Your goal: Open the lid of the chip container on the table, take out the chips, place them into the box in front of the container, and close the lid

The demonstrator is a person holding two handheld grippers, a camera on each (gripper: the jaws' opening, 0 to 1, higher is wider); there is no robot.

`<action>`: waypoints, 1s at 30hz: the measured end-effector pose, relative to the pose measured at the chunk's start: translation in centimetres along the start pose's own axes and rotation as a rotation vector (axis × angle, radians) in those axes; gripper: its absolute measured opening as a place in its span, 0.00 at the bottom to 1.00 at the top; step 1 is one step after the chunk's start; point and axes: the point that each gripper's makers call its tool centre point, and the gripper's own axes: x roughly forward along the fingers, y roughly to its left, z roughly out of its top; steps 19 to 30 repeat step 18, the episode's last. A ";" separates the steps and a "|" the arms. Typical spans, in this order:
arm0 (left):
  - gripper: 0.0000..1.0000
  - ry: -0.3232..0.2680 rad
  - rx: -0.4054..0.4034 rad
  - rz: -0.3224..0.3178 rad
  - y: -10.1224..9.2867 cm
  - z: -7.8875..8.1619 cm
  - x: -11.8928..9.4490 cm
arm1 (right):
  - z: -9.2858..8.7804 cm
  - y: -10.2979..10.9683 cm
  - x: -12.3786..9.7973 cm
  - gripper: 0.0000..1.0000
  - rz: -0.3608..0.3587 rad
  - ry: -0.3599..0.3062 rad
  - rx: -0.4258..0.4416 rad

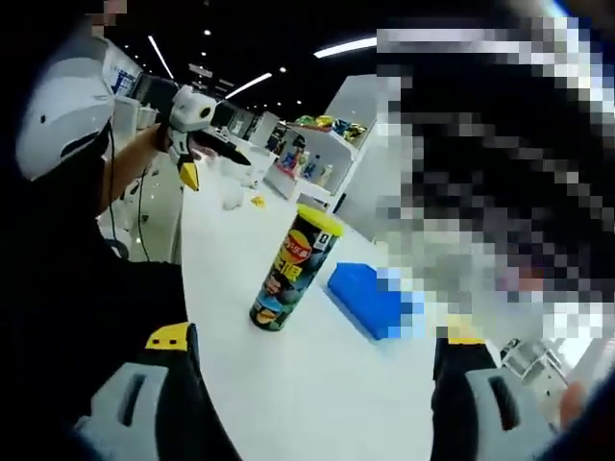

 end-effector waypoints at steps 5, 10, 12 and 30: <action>0.95 -0.013 0.006 -0.020 -0.6 0.4 -0.2 | -0.4 0.5 0.2 0.97 0.013 0.023 -0.026; 0.95 -0.017 0.022 -0.015 -0.7 0.8 -0.4 | -0.4 0.9 0.3 0.97 0.024 0.022 -0.034; 0.95 -0.022 0.028 -0.021 -0.9 0.9 -0.4 | -0.3 1.0 0.2 0.97 0.031 0.012 -0.035; 0.95 -0.018 0.044 -0.034 -1.3 0.8 -0.3 | -0.6 1.1 0.3 0.97 0.036 0.011 -0.031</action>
